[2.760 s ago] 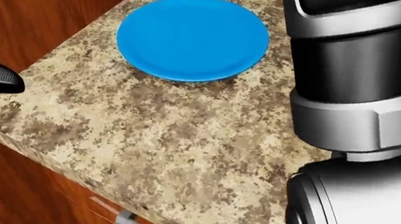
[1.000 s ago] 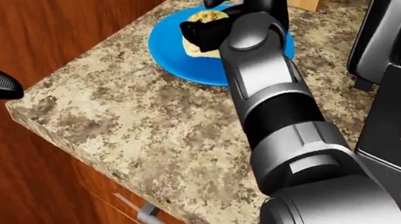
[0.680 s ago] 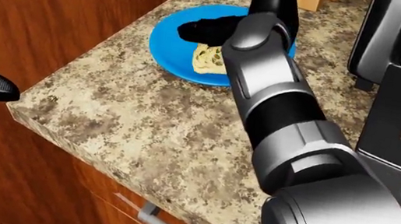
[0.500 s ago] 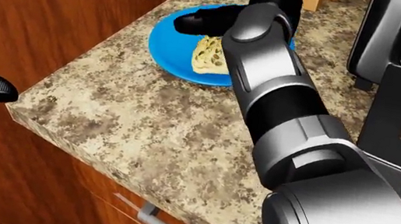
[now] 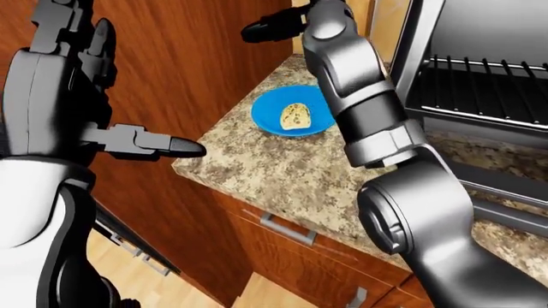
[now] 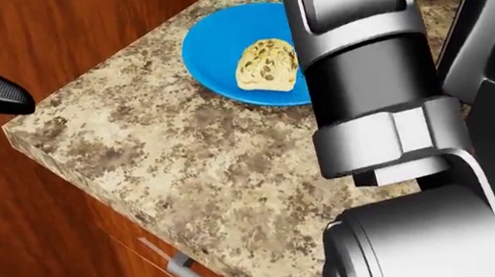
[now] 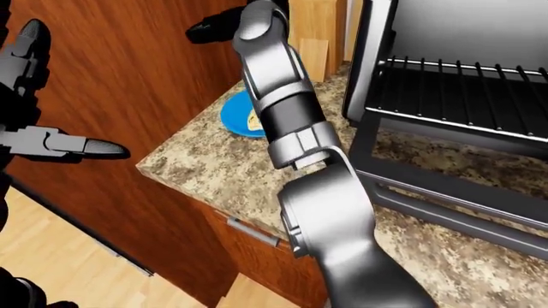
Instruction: Pick the scone from the rack and place it on the plate on the counter.
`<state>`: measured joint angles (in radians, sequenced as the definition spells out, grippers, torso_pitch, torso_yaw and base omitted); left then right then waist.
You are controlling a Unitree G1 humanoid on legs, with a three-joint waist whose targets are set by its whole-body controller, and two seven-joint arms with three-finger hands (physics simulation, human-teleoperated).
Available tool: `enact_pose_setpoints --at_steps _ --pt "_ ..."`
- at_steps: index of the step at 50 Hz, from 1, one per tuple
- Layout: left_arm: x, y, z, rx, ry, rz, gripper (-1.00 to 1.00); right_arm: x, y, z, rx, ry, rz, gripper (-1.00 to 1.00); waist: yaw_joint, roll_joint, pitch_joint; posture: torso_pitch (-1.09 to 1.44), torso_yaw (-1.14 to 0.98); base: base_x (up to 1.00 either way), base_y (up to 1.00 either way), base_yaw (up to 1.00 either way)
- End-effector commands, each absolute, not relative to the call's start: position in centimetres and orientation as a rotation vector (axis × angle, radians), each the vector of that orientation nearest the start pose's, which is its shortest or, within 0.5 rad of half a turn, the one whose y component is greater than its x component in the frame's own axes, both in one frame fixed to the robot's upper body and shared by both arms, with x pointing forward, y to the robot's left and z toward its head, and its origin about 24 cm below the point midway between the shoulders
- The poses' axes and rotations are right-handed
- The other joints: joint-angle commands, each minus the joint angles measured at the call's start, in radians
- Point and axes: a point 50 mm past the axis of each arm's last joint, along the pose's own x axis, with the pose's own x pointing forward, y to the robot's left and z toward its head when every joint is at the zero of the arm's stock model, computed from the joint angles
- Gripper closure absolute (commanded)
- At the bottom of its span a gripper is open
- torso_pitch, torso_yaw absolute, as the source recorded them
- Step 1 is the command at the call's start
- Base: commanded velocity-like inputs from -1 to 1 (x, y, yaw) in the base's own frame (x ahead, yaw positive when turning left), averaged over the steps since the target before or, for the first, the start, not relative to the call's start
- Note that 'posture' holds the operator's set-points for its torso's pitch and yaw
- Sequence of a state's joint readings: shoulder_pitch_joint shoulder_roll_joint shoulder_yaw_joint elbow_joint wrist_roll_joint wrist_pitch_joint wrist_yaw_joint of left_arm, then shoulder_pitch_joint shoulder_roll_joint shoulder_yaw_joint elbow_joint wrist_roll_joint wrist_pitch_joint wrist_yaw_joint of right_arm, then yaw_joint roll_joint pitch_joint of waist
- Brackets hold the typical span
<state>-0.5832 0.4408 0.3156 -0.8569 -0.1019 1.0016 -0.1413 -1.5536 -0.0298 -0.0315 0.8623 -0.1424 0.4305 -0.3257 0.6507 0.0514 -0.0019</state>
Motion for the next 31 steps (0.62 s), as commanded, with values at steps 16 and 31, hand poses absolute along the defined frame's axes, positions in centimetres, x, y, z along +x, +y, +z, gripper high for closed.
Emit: enact_pose_setpoints --at_steps 16,31 --pt "21.7 20.2 30.4 0.33 -0.544 0.086 -1.0 31.8 -7.0 40.4 -0.314 -0.47 -0.037 -1.0 0.007 -0.011 -0.009 0.0 0.57 0.0 0.0 0.0" --pt "22.2 20.1 30.5 0.331 -0.54 0.088 -1.0 23.5 -10.8 38.6 -0.18 -0.519 0.018 -1.0 0.012 -0.02 0.0 0.0 0.57 0.0 0.0 0.0"
